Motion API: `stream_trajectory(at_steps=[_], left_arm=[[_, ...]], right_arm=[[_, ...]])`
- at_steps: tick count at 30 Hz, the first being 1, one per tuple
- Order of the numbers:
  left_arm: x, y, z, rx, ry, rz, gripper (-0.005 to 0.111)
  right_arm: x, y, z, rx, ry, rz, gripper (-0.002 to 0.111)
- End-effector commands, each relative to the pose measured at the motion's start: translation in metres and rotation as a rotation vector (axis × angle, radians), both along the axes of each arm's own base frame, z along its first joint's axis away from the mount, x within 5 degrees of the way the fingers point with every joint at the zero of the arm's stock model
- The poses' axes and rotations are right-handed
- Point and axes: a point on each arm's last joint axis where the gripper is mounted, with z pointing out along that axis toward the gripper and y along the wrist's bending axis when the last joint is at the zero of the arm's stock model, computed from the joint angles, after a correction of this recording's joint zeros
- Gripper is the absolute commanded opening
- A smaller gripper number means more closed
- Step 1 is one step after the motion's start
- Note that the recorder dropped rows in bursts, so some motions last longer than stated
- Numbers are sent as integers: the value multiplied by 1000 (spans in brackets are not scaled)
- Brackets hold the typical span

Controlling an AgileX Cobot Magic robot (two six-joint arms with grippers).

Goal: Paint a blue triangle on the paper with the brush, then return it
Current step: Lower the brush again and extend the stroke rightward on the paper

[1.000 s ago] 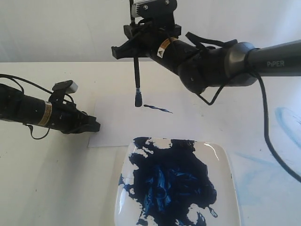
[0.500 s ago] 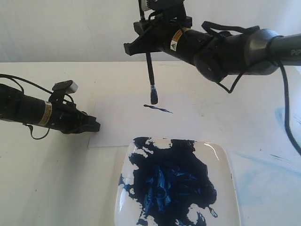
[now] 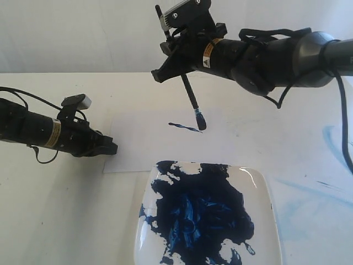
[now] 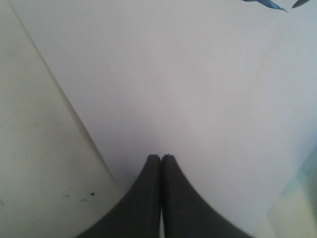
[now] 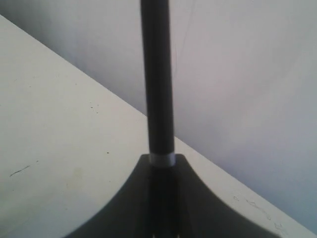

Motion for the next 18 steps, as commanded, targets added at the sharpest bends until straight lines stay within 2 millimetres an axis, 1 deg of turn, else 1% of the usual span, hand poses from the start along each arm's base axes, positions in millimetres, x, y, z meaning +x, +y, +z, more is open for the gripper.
stream_trajectory(at_steps=[1, 4, 8, 12, 14, 18], left_arm=[[1, 0, -1, 18, -8, -6, 0], [1, 0, -1, 18, -8, -6, 0], [1, 0, -1, 18, -8, -6, 0], [1, 0, 0, 16, -7, -7, 0], [1, 0, 0, 16, -7, -7, 0], [1, 0, 0, 16, -7, -7, 0]], right_arm=[[-1, -3, 4, -8, -26, 4, 0], [-1, -2, 5, -2, -31, 9, 0], [3, -7, 11, 82, -44, 28, 0], [3, -15, 14, 163, 5, 147, 0], [4, -23, 14, 173, 27, 232, 0], [10, -49, 19, 220, 62, 296, 0]])
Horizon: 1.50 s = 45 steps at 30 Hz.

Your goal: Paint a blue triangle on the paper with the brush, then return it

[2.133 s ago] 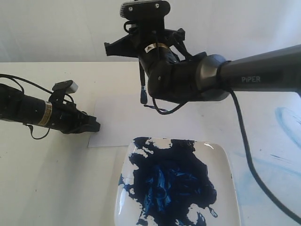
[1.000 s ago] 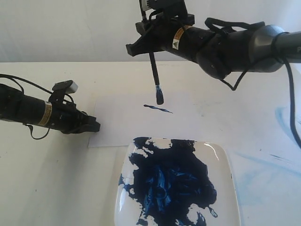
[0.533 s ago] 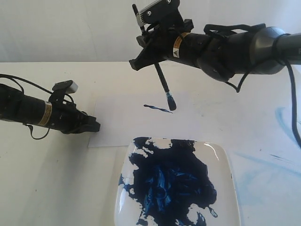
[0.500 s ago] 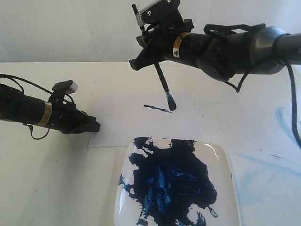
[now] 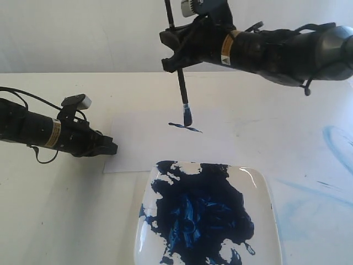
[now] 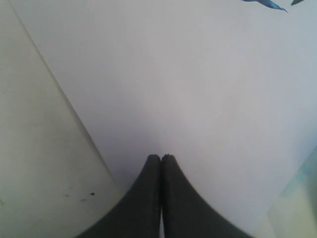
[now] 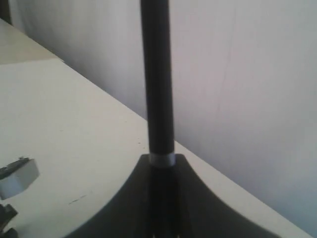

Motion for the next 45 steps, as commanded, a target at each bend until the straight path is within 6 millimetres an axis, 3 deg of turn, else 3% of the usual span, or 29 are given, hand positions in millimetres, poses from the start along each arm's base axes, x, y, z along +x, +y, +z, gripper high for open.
stream_trajectory(at_steps=[1, 5, 10, 16, 30, 45], left_arm=[[1, 0, -1, 17, -7, -6, 0], [1, 0, 0, 16, -7, -7, 0], [1, 0, 0, 16, -7, -7, 0], [1, 0, -1, 17, -7, -6, 0], [1, 0, 0, 16, -7, -7, 0], [1, 0, -1, 18, -9, -7, 0]], right_arm=[[3, -31, 11, 64, 42, 115, 0], [5, -58, 18, 140, 48, 206, 0], [10, -80, 13, 102, 87, 208, 0], [12, -80, 9, 60, 97, 174, 0], [12, -74, -11, 115, -20, 321, 0], [21, -75, -19, 121, -45, 256, 0]])
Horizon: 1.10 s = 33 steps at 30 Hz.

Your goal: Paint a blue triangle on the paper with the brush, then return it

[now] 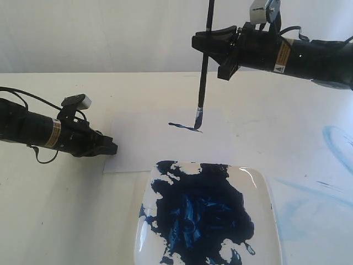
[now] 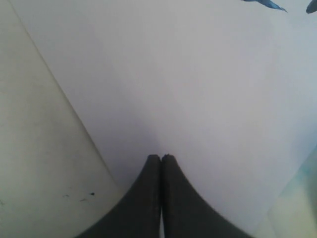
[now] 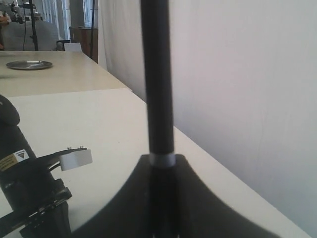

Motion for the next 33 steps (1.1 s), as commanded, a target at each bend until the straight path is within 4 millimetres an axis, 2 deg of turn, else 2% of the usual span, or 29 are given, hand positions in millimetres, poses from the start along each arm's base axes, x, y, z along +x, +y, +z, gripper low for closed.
stream_trajectory(at_steps=[1, 33], left_arm=[[1, 0, -1, 18, -9, -7, 0], [1, 0, -1, 18, -9, -7, 0]], right_arm=[[1, -2, 0, 1, -11, -17, 0], [3, -1, -7, -28, -7, -19, 0]])
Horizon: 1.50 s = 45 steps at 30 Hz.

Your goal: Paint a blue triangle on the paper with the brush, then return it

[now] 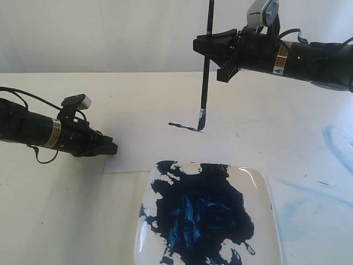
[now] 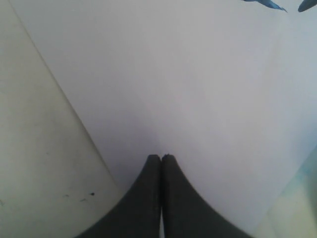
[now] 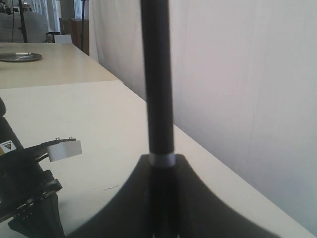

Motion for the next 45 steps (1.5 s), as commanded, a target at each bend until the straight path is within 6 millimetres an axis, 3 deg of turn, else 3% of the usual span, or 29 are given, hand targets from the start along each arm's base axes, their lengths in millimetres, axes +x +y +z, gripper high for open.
stream_trajectory(at_steps=[1, 45], left_arm=[[1, 0, -1, 18, -9, -7, 0], [1, 0, -1, 18, -9, -7, 0]], right_arm=[[-1, -1, -1, -8, -11, 13, 0], [3, -1, -7, -4, -25, -11, 0]])
